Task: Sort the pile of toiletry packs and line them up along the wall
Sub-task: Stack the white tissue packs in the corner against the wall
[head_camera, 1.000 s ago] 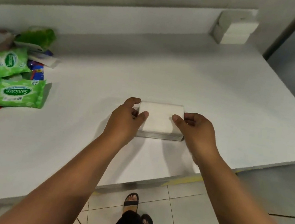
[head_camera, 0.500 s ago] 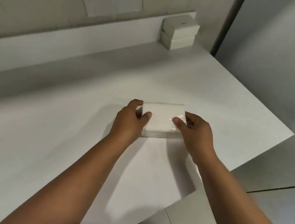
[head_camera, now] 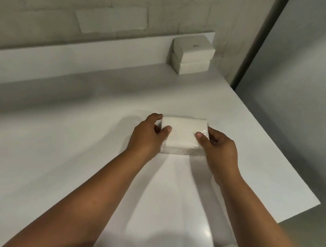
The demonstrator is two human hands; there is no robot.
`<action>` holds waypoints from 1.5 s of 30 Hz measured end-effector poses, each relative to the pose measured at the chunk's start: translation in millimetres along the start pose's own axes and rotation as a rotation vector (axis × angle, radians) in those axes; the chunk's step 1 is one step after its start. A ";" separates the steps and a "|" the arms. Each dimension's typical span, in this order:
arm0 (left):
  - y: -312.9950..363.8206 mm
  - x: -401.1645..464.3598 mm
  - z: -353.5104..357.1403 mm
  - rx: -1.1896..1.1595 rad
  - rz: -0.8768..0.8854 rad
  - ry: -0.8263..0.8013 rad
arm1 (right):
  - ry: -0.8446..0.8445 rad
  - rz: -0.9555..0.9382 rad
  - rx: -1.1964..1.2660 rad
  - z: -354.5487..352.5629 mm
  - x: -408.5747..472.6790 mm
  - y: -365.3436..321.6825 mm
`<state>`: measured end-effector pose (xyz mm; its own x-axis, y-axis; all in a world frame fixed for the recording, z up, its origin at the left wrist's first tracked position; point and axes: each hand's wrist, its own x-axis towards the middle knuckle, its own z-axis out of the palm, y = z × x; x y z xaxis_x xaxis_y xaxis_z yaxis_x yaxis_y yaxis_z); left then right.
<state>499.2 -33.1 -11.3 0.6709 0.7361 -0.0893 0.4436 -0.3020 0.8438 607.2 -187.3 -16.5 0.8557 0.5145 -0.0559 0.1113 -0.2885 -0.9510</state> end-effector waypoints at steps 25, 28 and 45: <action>129.3 142.0 38.4 -0.474 -0.133 0.181 | 0.010 -0.123 0.203 -51.8 226.0 -53.4; 148.7 167.9 22.6 -0.479 -0.100 0.206 | 0.011 -0.231 0.110 -46.7 256.1 -82.5; 138.3 273.0 7.8 -0.464 -0.079 0.289 | -0.055 -0.256 0.054 -3.4 343.0 -101.2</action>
<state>748.4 121.4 77.0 0.4267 0.9018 -0.0677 0.1339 0.0110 0.9909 891.1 15.7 61.6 0.7741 0.6089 0.1735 0.2919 -0.1001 -0.9512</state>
